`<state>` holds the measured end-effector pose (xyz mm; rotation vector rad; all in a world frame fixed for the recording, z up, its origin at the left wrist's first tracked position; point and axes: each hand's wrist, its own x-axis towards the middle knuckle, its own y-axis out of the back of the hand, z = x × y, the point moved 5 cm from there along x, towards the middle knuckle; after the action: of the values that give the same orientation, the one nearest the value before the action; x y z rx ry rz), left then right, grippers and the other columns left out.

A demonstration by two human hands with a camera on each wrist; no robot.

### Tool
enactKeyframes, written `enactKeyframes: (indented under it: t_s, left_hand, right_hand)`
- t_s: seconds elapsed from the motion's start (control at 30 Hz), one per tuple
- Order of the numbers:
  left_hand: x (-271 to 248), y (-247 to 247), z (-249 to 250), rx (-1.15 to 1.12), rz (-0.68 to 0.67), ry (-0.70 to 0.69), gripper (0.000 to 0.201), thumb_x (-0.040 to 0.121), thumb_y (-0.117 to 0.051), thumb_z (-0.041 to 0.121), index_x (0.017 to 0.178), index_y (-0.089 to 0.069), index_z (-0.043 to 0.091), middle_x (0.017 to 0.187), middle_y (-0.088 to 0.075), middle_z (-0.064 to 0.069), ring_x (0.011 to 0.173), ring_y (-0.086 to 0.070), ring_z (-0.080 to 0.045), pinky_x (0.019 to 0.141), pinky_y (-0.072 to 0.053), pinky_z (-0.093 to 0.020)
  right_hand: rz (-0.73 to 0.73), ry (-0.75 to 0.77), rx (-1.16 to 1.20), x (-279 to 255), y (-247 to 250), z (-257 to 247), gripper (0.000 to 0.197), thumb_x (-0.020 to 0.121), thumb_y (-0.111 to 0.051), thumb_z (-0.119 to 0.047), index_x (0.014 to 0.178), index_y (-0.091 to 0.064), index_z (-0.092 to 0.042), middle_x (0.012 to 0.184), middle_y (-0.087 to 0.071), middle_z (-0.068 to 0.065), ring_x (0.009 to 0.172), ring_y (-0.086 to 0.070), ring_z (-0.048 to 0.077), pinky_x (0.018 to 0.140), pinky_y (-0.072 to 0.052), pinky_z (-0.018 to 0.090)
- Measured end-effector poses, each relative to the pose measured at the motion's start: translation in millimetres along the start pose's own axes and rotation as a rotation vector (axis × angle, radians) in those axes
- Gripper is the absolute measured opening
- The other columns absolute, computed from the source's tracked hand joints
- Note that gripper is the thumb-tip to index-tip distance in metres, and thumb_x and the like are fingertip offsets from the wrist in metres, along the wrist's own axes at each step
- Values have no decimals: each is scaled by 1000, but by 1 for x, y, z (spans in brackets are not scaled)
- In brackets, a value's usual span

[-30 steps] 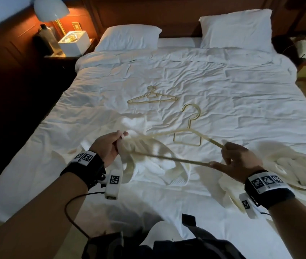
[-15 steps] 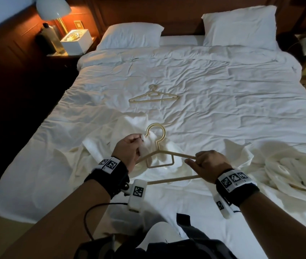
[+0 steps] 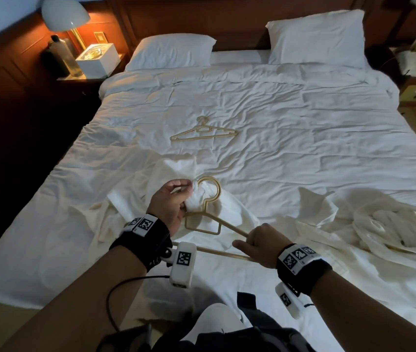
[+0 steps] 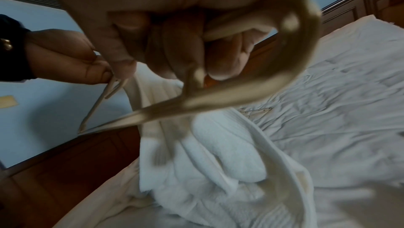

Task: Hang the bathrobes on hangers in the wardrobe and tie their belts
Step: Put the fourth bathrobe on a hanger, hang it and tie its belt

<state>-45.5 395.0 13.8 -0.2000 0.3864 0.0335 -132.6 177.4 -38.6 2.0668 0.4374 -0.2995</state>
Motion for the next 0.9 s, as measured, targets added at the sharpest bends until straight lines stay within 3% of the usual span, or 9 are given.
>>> enactKeyframes:
  t_s: [0.17,0.3,0.37,0.43,0.53,0.6,0.7,0.77,0.9]
  left_hand:
    - [-2,2,7,120,-119,75,19,93,-57,6,109,-65,8,102,-71,-15,92,-69,-26,71,-57,-34]
    - [-6,2,13,190,-160,54,16,94,-55,4,103,-67,6,93,-70,-13,88,-65,-24,80,-55,-38]
    - [-6,3,15,261,-168,12,11,89,-62,13,95,-70,9,89,-69,-13,86,-63,-24,87,-53,-44]
    - [-7,4,16,367,-178,-30,17,82,-65,27,92,-71,15,88,-69,-11,85,-63,-24,86,-52,-46]
    - [-8,2,13,452,-199,-71,29,75,-64,41,93,-69,20,93,-70,-13,93,-64,-35,90,-50,-53]
    - [-8,1,10,464,-210,-94,33,73,-62,46,93,-68,21,98,-68,-18,101,-62,-41,94,-47,-59]
    - [-8,0,10,434,-206,-96,32,73,-62,45,94,-69,22,98,-68,-17,102,-62,-40,96,-45,-60]
    - [-10,-2,13,394,-205,-87,30,74,-64,42,95,-70,21,97,-68,-15,98,-63,-36,98,-45,-58]
    - [-16,-8,16,200,-245,-31,18,89,-59,11,105,-66,3,102,-63,-21,97,-59,-30,99,-44,-53]
  right_hand:
    - [-2,77,-28,-5,1,-6,69,91,-46,-60,60,-54,1,50,-46,5,45,-42,15,57,-49,35]
    - [-20,101,-43,-4,3,-7,67,90,-47,-60,58,-55,-2,48,-46,2,46,-44,14,56,-46,32]
    - [-34,96,-47,-2,3,-6,65,90,-48,-60,58,-54,-4,48,-44,1,46,-43,14,57,-45,33]
    - [-16,122,-44,0,4,-7,62,89,-51,-59,56,-49,-7,49,-41,0,47,-40,11,57,-44,33]
    - [123,213,111,1,12,-15,49,87,-53,-58,55,-47,-22,55,-44,-6,51,-42,9,56,-38,28]
    - [227,217,240,1,20,-23,35,89,-55,-52,63,-45,-31,58,-50,-11,52,-43,8,54,-35,23]
    - [280,228,341,5,27,-37,14,96,-50,-41,92,-43,-30,68,-61,-4,51,-47,9,60,-43,27]
    - [263,251,269,8,26,-43,16,100,-43,-36,113,-49,-29,67,-58,-7,58,-50,8,67,-45,31]
    - [215,287,259,11,20,-49,23,103,-39,-31,101,-62,-27,65,-55,-29,60,-50,2,66,-38,18]
